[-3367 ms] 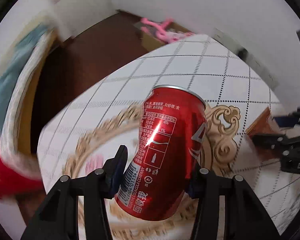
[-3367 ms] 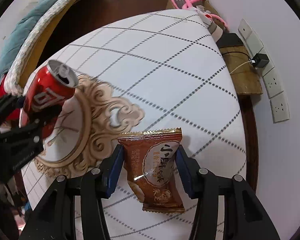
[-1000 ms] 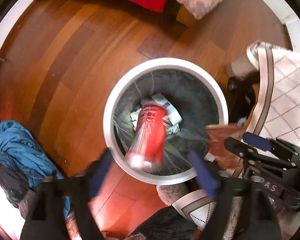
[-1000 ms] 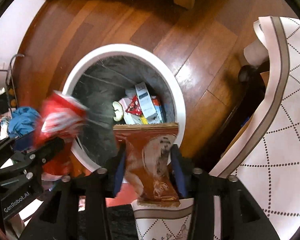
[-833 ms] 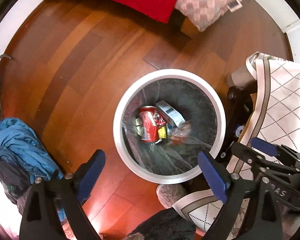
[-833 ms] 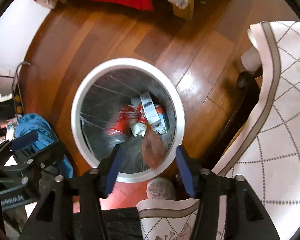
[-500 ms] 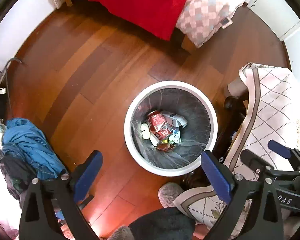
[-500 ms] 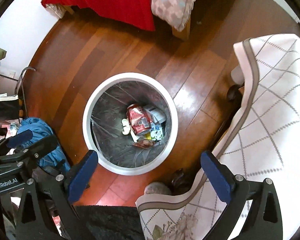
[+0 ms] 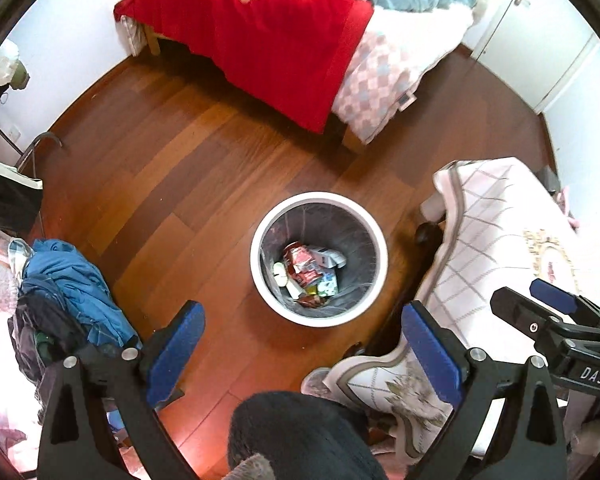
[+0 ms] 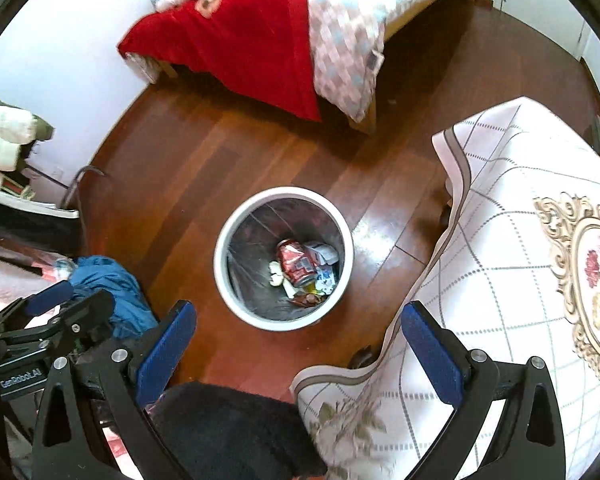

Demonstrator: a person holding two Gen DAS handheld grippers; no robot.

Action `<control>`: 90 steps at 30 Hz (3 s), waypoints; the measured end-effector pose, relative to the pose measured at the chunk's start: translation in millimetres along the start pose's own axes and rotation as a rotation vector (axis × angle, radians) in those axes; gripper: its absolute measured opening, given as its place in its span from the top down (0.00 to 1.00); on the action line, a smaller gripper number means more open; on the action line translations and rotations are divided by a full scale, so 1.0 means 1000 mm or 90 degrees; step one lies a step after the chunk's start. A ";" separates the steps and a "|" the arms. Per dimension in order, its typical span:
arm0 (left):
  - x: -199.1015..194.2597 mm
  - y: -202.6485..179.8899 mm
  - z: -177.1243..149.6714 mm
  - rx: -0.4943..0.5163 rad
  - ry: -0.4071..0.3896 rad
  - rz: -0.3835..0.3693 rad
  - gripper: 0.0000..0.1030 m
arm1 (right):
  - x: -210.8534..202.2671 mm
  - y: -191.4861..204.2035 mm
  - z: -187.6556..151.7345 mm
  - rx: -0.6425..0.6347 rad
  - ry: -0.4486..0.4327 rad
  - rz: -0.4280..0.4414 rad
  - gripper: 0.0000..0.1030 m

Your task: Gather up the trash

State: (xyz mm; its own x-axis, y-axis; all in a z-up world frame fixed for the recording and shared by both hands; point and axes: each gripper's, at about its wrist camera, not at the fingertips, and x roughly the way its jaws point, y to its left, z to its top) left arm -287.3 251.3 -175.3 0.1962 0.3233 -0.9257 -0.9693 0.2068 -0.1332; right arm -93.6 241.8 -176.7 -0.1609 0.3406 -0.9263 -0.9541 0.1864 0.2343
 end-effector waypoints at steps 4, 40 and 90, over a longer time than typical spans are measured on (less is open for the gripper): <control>-0.031 -0.003 -0.010 -0.002 -0.018 -0.026 0.02 | -0.045 0.007 -0.014 -0.009 -0.023 0.028 0.00; -0.156 -0.009 -0.034 0.004 -0.089 -0.118 0.02 | -0.209 0.048 -0.051 -0.079 -0.058 0.176 0.00; -0.165 -0.005 -0.037 0.000 -0.089 -0.121 0.00 | -0.204 0.062 -0.044 -0.088 -0.035 0.172 0.00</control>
State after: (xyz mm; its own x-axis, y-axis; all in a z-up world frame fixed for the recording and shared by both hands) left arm -320.0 163.2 -35.2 0.3934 0.4027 -0.8265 -0.9131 0.2760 -0.3001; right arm -131.4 143.7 14.2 -0.4038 0.4110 -0.8173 -0.9043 -0.0439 0.4247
